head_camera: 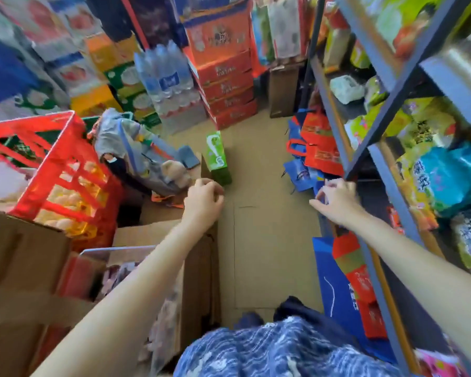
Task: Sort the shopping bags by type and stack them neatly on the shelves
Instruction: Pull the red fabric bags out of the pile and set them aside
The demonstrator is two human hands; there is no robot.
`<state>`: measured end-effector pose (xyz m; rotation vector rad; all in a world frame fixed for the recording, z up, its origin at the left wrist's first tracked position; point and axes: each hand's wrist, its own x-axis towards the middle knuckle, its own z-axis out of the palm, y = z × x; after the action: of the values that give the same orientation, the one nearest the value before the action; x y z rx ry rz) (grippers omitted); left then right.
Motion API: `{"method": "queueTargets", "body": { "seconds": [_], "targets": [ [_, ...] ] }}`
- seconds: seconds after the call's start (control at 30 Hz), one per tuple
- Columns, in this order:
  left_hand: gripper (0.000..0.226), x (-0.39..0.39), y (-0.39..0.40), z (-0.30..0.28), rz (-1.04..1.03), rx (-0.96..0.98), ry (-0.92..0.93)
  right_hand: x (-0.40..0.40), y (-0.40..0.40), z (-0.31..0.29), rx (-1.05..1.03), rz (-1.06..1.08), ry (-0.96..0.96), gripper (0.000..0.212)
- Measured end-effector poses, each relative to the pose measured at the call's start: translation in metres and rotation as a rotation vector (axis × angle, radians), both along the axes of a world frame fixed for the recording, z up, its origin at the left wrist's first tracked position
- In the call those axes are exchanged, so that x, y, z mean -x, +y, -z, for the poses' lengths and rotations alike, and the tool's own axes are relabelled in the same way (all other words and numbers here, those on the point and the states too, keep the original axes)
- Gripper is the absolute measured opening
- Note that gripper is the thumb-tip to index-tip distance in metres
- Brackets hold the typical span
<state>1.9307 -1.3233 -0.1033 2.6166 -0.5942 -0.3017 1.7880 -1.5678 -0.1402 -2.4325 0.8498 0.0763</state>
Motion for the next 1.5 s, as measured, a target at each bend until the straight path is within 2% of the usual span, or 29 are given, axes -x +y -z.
{"method": "queueTargets", "body": {
  "seconds": [0.17,0.33,0.47,0.57,0.73,1.03,1.17,1.37,1.43,1.5],
  "targets": [
    [0.021,-0.142,-0.054,0.002,-0.049,-0.046,-0.020,-0.151,-0.067,0.000,0.067,-0.104,-0.049,0.026],
    [0.023,-0.293,-0.139,0.029,-0.024,-0.088,0.018,-0.280,-0.157,0.028,0.057,-0.016,0.029,0.026],
    [0.026,-0.395,-0.220,0.024,0.079,-0.173,0.029,-0.352,-0.225,0.029,-0.009,0.121,0.038,0.023],
    [0.026,-0.458,-0.291,0.016,0.237,-0.207,0.018,-0.402,-0.271,0.022,-0.056,0.236,0.006,0.024],
    [0.028,-0.555,-0.416,0.024,0.467,-0.308,-0.041,-0.480,-0.349,0.048,-0.212,0.355,-0.018,0.027],
    [0.029,-0.669,-0.606,0.052,0.811,-0.423,-0.063,-0.577,-0.468,0.069,-0.325,0.666,-0.120,0.025],
    [0.029,-0.721,-0.675,0.084,1.023,-0.429,-0.127,-0.606,-0.487,0.086,-0.263,0.801,-0.126,0.024],
    [0.038,-0.763,-0.767,0.126,1.348,-0.485,-0.069,-0.638,-0.479,0.138,-0.171,1.134,-0.115,0.023],
    [0.038,-0.771,-0.774,0.136,1.385,-0.547,-0.038,-0.652,-0.468,0.152,-0.231,1.153,-0.098,0.034],
    [0.037,-0.778,-0.781,0.157,1.419,-0.576,-0.036,-0.661,-0.464,0.165,-0.204,1.129,-0.099,0.053]
  ]
}}
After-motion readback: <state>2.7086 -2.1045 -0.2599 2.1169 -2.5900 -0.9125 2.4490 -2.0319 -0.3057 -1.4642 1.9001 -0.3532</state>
